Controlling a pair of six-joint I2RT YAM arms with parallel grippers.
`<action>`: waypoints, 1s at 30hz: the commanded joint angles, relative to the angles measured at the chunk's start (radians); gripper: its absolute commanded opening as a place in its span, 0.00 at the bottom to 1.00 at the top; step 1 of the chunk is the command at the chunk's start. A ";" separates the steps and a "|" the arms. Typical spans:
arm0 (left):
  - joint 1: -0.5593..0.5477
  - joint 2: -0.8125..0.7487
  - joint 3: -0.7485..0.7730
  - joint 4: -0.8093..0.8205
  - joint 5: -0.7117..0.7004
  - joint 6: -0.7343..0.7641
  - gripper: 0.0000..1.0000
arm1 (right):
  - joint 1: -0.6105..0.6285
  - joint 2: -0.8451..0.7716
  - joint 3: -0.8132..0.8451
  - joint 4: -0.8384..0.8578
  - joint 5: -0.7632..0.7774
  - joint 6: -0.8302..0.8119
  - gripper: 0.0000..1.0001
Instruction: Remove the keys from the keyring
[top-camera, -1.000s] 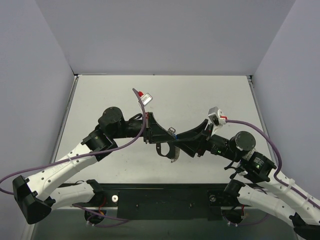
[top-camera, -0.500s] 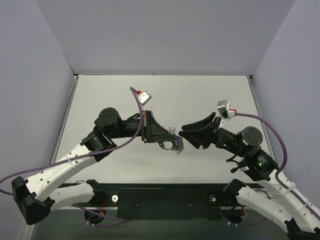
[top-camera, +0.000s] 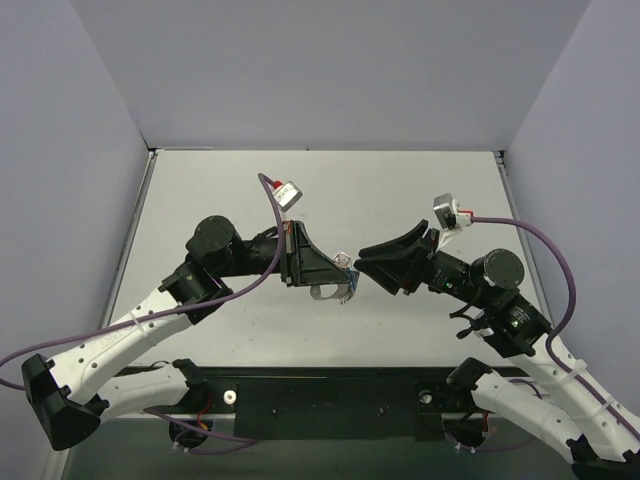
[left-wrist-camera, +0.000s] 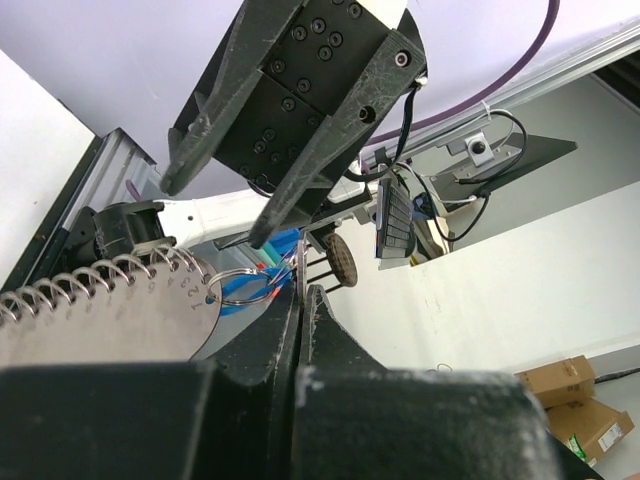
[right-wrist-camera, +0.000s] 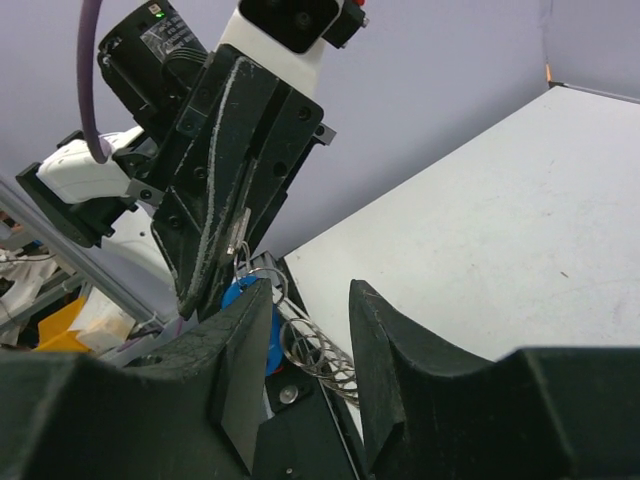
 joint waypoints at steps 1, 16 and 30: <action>-0.006 -0.001 0.071 0.078 0.010 -0.002 0.00 | -0.004 0.003 0.015 0.147 -0.094 0.058 0.33; 0.000 0.050 0.144 0.195 0.378 0.024 0.00 | -0.165 0.200 0.066 0.728 -0.465 0.651 0.40; 0.005 0.116 0.171 0.406 0.481 -0.059 0.00 | -0.130 0.306 0.052 1.146 -0.550 0.987 0.42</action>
